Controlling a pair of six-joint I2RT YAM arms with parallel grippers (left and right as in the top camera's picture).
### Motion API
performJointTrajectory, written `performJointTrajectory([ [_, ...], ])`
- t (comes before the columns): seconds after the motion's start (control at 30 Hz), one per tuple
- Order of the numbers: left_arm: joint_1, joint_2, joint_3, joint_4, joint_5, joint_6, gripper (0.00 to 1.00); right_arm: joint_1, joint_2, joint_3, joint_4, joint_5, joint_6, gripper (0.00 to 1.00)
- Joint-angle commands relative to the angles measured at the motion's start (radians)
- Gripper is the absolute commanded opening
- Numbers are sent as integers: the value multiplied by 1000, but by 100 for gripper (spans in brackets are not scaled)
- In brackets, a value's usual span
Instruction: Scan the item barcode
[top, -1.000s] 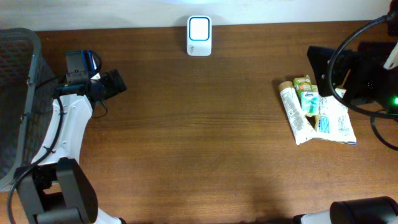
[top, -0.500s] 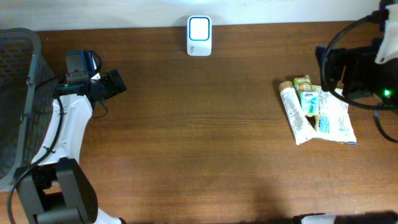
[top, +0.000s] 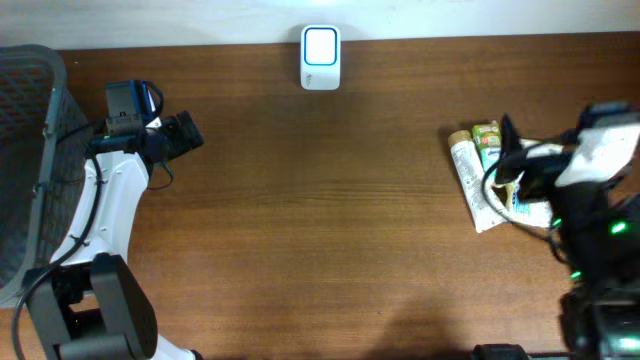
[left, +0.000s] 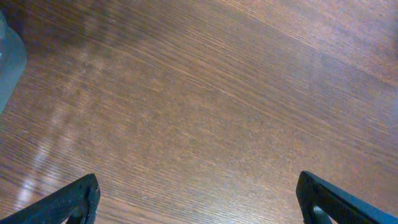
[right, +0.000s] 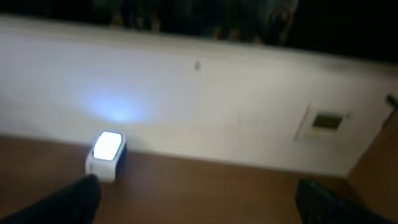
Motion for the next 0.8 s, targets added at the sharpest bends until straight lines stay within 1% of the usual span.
performJointTrajectory([
  [0.0,0,-16,14,2,-6,12,99,-10,-168,-338,275,-30,-9,99],
  [0.13,0,-16,14,2,-6,12,99,11,-363,-694,575,-54,-6,99],
  [0.2,0,-16,14,2,-6,12,99,36,-452,-799,618,-45,-6,99],
  [0.33,0,-16,14,2,-6,12,99,50,-589,-919,617,-40,-6,99],
  [0.53,0,-16,14,2,-6,12,99,50,-726,-1064,613,-44,-6,99],
  [0.57,0,-16,14,2,-6,12,99,51,-750,-1063,550,-44,-5,99],
  [0.67,0,-16,14,2,-6,12,99,63,-754,-1063,463,-45,-2,99],
  [0.73,0,-16,14,2,-6,12,99,64,-754,-1063,353,-72,-2,99],
  [0.77,0,-16,14,2,-6,12,99,64,-753,-1063,331,-72,40,99],
])
